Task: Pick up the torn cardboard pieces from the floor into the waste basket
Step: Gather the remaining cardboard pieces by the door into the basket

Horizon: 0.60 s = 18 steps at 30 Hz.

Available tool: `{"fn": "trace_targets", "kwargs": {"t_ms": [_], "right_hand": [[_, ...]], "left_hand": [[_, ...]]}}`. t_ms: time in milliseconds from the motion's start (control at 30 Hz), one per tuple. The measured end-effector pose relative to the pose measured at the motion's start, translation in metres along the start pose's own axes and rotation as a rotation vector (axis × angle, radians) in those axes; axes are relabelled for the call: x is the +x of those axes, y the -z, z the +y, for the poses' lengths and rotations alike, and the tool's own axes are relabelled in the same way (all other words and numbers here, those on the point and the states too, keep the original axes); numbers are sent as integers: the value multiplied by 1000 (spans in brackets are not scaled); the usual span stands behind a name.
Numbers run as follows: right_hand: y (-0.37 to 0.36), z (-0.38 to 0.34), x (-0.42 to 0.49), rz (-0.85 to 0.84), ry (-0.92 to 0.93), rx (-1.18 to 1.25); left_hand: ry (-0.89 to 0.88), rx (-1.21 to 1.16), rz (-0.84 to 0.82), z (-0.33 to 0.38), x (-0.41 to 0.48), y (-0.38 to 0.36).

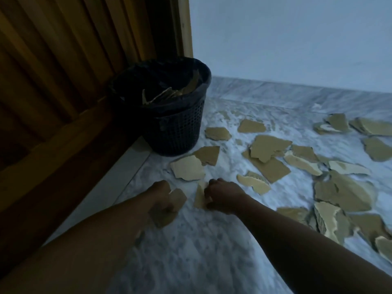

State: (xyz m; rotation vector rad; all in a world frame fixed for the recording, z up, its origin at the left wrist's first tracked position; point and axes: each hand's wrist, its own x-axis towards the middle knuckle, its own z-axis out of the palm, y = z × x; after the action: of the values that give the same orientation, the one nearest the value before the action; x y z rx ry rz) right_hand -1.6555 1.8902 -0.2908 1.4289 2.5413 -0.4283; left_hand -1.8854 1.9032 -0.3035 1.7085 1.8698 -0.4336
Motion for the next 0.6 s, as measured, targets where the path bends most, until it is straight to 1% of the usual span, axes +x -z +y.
{"fn": "trace_targets", "kwargs": {"t_ms": [67, 133, 200, 267, 333, 400, 433, 467, 533, 600], "right_hand": [[-4, 4, -10, 23, -30, 4], [-8, 5, -15, 53, -101, 54], [-9, 0, -16, 93, -180, 104], [-12, -5, -12, 116, -232, 151], [-15, -8, -7, 119, -323, 329], [-15, -7, 1, 89, -417, 552], [-13, -7, 4, 76, -436, 610], [-13, -6, 7, 58, -425, 616], [-9, -3, 9, 17, -376, 542], [0, 8, 9, -47, -373, 507]], "left_hand": [[-64, 76, -36, 4, 2, 2], [-133, 64, -7, 13, 7, 4], [-179, 24, 127, 25, 9, 10], [-171, 16, 304, 36, 11, 16], [-155, 42, 373, 46, 11, 20], [-166, 50, 373, 52, 14, 24], [-176, 40, 371, 54, 17, 27], [-179, 31, 373, 56, 20, 29], [-162, 59, 370, 60, 28, 34], [-91, 75, 283, 62, 37, 37]]}}
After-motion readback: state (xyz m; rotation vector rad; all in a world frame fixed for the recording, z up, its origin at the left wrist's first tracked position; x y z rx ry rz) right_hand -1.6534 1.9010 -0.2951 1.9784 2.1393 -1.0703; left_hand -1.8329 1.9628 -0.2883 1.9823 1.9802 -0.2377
